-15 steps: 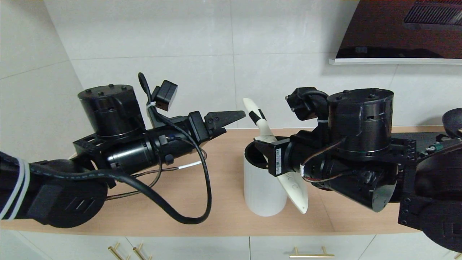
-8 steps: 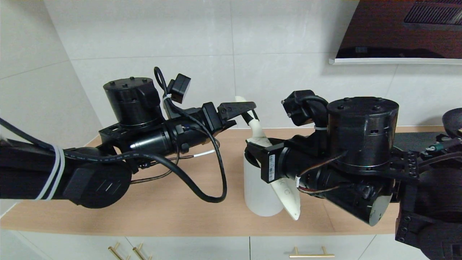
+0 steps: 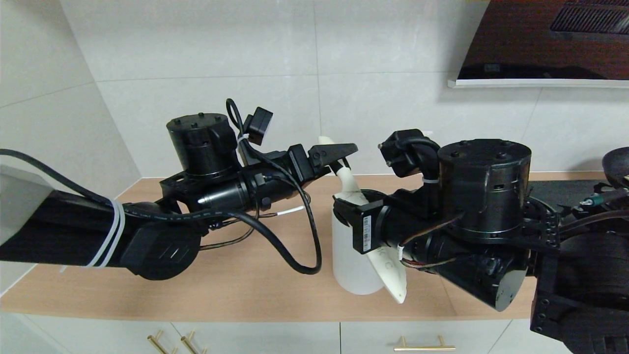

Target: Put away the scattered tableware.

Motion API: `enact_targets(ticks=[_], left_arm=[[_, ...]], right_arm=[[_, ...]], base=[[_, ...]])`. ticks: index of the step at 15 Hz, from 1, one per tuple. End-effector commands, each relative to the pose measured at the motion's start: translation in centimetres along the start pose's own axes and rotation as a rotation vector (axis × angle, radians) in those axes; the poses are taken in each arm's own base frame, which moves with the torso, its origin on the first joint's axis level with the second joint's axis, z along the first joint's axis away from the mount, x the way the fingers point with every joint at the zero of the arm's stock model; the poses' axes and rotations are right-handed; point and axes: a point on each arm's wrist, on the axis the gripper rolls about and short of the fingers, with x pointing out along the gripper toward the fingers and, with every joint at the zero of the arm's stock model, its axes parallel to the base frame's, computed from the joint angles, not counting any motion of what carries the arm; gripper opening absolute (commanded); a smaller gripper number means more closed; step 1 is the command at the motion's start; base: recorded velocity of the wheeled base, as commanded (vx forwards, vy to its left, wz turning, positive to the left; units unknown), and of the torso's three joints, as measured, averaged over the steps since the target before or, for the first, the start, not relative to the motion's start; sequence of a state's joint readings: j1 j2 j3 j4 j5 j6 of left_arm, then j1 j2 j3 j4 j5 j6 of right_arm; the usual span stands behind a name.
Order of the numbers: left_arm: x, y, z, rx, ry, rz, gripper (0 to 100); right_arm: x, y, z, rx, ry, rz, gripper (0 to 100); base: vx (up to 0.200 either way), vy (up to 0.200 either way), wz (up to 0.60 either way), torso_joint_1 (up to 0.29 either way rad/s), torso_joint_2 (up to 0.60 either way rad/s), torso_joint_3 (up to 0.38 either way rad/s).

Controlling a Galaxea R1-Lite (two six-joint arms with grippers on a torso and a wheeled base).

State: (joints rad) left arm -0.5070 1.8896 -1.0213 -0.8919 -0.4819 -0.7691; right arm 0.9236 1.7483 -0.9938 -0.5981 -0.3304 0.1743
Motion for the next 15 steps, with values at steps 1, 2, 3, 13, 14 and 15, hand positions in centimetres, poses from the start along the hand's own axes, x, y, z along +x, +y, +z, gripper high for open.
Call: enact_targets(ticks=[1, 2, 3, 13, 14, 15], left_arm=[[0.37, 0.32, -0.19, -0.004, 0.006, 0.003, 100], [0.66, 0.39, -0.32, -0.005, 0.010, 0.000, 100], [0.80, 0.43, -0.44, -0.006, 0.012, 0.000, 100], [1.20, 0.39, -0.37, -0.003, 0.009, -0.005, 100], [1.22, 0.44, -0.41, -0.004, 0.010, -0.004, 100], [1.22, 0.44, -0.41, -0.004, 0.011, -0.005, 0]], right_arm=[[0.17, 0.03, -0.15, 0.001, 0.004, 0.000, 0], [0.19, 0.08, -0.21, 0.000, 0.006, 0.001, 0], [0.27, 0.09, -0.28, -0.001, 0.007, 0.001, 0], [0.53, 0.04, -0.51, -0.003, 0.014, -0.004, 0], [0.55, -0.01, -0.50, -0.002, 0.014, -0.005, 0], [0.51, -0.02, -0.45, -0.002, 0.013, -0.005, 0]], base=[[0.000, 0.000, 0.00, 0.000, 0.00, 0.000], [0.000, 0.000, 0.00, 0.000, 0.00, 0.000], [0.000, 0.000, 0.00, 0.000, 0.00, 0.000], [0.000, 0.000, 0.00, 0.000, 0.00, 0.000], [0.000, 0.000, 0.00, 0.000, 0.00, 0.000], [0.000, 0.000, 0.00, 0.000, 0.00, 0.000]])
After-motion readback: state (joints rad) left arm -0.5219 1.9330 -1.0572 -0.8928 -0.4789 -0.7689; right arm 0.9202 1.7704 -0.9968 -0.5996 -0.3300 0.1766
